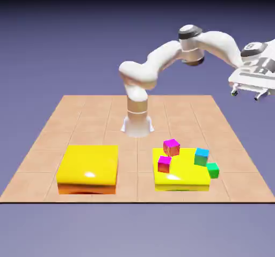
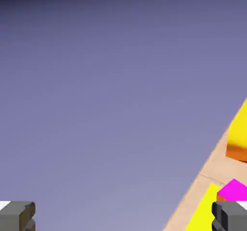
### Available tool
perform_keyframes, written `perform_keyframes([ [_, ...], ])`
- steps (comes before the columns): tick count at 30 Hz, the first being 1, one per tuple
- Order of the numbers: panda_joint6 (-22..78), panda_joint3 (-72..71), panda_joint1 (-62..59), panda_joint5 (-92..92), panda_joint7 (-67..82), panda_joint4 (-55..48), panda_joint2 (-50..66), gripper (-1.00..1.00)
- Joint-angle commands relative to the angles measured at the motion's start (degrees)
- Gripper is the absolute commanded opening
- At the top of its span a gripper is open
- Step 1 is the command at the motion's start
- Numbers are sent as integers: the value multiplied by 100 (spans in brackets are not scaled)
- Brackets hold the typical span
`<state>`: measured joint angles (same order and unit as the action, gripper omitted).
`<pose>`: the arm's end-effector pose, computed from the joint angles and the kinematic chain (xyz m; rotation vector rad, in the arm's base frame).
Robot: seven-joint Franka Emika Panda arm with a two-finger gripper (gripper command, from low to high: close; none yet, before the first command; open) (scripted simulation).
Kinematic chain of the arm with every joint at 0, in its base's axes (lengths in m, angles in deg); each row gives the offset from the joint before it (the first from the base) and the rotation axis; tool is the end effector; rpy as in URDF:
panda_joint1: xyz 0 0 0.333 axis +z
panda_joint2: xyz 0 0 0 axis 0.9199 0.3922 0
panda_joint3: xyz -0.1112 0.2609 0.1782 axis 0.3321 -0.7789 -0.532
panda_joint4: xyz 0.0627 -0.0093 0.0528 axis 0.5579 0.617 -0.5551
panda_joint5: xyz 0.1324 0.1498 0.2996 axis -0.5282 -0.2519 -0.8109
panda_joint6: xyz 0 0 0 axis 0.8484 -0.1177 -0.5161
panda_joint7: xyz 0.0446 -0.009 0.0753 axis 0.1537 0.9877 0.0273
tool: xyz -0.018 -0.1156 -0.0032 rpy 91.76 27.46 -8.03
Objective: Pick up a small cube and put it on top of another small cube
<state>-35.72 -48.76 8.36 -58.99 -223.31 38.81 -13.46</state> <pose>0.3404 0.4735 0.3920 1.6245 -2.1675 1.5452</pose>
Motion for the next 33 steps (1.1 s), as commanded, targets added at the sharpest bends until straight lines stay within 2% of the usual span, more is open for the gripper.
perform_keyframes([
  [1,160,-208,-137,-29,-219,-137,-90,0],
  [13,2073,-2700,-1782,-373,-2843,-1778,-1163,0],
  [15,2111,-2749,-1815,-380,-2894,-1810,-1184,0],
  [19,1314,-2961,-1669,-564,-2892,-983,-1324,0],
  [20,1314,-2961,-1669,-564,-2892,-983,-1324,-100],
  [25,2112,-2747,-1814,-380,-2892,-1811,-1183,-100],
  [33,2217,-1540,-912,-619,-897,-1510,-406,-100],
])
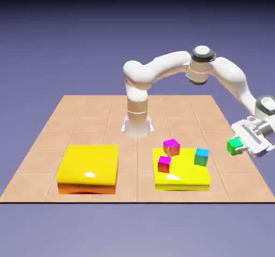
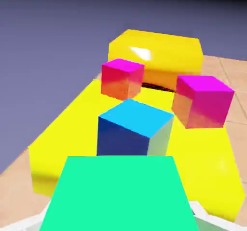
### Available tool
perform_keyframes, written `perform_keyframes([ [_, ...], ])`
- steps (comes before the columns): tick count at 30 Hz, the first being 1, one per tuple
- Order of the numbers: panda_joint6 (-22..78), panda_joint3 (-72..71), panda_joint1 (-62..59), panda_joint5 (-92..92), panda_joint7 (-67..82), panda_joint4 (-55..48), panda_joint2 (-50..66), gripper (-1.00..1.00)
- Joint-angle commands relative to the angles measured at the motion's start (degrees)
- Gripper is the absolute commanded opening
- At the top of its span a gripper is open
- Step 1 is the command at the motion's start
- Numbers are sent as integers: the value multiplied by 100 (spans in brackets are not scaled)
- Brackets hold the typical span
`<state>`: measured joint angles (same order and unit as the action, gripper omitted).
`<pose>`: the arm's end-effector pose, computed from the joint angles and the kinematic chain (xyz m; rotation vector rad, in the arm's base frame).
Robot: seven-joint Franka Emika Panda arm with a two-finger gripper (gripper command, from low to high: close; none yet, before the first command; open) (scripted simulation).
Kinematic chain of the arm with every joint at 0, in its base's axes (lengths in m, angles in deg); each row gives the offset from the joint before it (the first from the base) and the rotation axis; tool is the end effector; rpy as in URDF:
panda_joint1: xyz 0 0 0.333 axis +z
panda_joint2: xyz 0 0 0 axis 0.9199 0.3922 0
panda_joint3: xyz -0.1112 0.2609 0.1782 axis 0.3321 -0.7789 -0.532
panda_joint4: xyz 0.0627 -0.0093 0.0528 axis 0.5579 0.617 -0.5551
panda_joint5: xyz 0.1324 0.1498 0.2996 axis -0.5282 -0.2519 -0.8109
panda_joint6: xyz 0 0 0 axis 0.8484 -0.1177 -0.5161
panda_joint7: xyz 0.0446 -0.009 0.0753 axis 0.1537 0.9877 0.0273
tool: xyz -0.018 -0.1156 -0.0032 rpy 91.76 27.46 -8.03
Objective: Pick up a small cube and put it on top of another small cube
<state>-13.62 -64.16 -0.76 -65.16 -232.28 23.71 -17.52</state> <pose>0.3093 0.5093 0.2482 1.3613 -2.0521 1.2957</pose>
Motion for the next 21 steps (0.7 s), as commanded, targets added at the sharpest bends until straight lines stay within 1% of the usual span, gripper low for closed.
perform_keyframes([
  [1,20,151,113,-32,249,37,97,-100],
  [21,284,3166,2365,-628,5233,787,2039,-100],
])
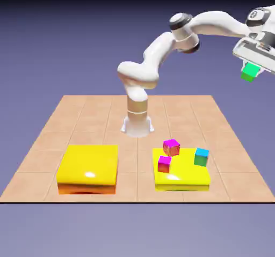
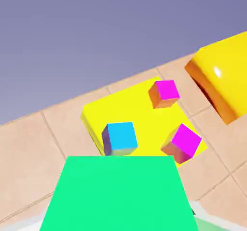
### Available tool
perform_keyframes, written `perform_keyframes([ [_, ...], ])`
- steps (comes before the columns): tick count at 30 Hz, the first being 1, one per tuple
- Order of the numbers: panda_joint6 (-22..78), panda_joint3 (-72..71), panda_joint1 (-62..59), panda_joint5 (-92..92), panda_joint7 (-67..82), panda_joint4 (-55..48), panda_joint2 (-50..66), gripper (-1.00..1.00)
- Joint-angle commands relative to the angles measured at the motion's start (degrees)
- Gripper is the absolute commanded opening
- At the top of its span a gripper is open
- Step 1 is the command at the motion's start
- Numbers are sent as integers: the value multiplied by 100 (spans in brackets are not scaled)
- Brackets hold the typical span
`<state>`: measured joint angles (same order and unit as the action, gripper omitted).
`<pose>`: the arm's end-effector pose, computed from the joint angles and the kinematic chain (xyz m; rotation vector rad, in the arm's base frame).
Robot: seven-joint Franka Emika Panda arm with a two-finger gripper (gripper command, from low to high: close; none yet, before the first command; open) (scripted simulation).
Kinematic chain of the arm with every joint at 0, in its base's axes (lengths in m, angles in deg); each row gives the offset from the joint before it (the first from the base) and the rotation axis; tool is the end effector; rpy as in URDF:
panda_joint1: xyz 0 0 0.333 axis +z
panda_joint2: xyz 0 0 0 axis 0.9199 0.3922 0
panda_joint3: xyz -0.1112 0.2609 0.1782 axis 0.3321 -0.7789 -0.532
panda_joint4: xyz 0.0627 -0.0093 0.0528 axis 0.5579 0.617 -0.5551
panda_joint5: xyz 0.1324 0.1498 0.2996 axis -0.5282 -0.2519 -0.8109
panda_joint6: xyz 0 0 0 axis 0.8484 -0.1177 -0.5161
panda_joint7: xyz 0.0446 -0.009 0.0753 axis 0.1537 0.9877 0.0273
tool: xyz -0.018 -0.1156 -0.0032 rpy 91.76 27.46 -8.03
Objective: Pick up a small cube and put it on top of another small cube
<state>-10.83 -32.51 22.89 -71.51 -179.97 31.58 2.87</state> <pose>0.2213 0.4686 0.5576 2.4017 -1.5661 0.6393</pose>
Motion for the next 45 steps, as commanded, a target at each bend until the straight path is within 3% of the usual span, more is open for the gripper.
perform_keyframes([
  [1,18,151,113,-23,251,37,97,-100],
  [45,600,6783,5068,-1335,11214,1686,4370,-100],
])
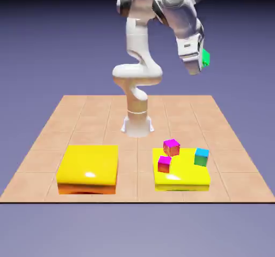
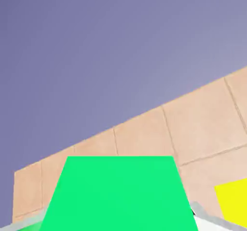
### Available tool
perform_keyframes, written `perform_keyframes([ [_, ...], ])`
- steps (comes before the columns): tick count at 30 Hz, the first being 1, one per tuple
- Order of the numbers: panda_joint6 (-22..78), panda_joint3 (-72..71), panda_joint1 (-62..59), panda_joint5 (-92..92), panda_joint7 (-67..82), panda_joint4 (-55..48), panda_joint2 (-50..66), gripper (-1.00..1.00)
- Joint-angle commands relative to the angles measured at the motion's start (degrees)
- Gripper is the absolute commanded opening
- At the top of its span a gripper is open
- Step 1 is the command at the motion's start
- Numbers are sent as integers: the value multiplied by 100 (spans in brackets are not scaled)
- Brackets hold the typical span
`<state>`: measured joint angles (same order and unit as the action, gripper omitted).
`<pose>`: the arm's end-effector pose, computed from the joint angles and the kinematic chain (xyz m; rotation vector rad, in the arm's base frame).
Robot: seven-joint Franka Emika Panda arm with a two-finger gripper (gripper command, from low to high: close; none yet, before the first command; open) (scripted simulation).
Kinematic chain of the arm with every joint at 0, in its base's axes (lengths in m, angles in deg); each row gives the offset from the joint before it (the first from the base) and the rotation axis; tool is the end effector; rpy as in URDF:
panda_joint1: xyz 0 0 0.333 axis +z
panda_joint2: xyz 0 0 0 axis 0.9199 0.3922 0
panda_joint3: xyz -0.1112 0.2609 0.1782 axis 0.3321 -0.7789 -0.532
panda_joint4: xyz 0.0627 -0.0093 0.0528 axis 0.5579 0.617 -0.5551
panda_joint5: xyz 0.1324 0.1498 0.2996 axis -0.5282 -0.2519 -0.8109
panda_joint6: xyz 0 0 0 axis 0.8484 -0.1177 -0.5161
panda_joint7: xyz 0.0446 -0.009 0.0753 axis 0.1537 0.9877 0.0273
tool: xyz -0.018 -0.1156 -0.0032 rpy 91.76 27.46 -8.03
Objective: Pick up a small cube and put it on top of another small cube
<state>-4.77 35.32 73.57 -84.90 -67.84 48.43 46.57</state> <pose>0.3799 0.1736 0.5795 -2.3187 -0.6748 0.5123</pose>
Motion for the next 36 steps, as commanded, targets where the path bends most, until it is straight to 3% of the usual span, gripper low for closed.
perform_keyframes([
  [1,7,151,113,-26,251,38,97,-100],
  [36,470,5426,4054,-1069,8972,1349,3496,-100],
])
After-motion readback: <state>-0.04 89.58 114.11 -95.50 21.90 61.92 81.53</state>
